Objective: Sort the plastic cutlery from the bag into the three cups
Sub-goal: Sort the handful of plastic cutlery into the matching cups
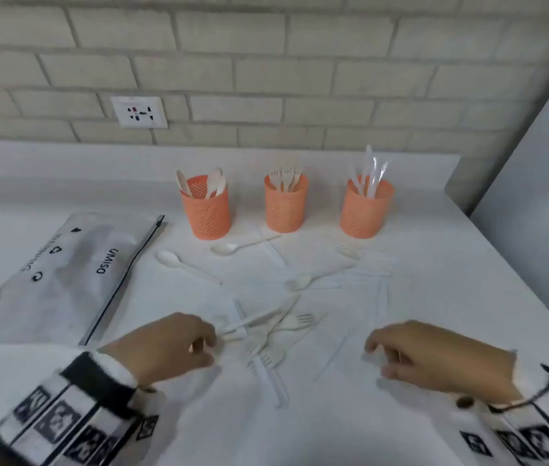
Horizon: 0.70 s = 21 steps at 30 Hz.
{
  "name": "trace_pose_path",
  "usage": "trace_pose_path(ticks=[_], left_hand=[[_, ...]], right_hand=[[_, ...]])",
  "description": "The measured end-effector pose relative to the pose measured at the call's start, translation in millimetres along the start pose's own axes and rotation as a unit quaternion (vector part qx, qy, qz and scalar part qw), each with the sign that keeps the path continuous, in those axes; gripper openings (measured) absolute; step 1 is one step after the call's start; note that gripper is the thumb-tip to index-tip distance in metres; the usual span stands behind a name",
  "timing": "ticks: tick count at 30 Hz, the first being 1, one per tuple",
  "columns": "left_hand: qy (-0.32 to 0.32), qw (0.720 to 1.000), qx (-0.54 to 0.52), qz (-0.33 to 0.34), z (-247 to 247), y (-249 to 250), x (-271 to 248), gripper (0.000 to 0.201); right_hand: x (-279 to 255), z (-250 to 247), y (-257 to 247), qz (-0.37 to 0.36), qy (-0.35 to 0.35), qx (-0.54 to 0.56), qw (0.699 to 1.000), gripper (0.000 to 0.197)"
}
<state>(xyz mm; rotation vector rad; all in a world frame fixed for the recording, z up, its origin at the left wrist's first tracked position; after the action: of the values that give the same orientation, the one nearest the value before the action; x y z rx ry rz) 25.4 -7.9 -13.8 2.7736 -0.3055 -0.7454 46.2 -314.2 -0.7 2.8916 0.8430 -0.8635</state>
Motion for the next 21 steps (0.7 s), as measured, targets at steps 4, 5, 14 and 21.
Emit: trace_pose_path(ticks=[4,5,14,21], left_hand=[[0.006,0.994,0.076,-0.083,-14,0,30,0.059],[0.002,0.992,0.085,-0.089,-14,2,36,0.063],[0.016,0.997,0.056,-0.042,-9,12,60,0.049],[0.129,0.991,-0.004,-0.033,-21,1,63,0.027]], right_hand=[[49,-28,-26,-0.029,0.071,0.006,0.997,0.040],[62,-30,-34,-0.036,0.069,0.004,0.997,0.042],[122,-25,-62,-0.045,0.066,-0.036,0.996,0.039],[132,-31,-52,-0.027,0.118,-0.097,0.988,0.026]])
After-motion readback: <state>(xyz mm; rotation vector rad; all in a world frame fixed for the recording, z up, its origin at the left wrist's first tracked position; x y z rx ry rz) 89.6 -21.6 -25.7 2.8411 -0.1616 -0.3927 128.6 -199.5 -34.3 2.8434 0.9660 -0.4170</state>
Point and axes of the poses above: each hand's wrist, its own x-axis towards the middle knuckle, its own z-axis out of the palm, y = z × x, the point moved 3 cm from there along x, towards the middle knuckle, and after that the axes turned 4 degrees about -x, right-handed, at the moved point
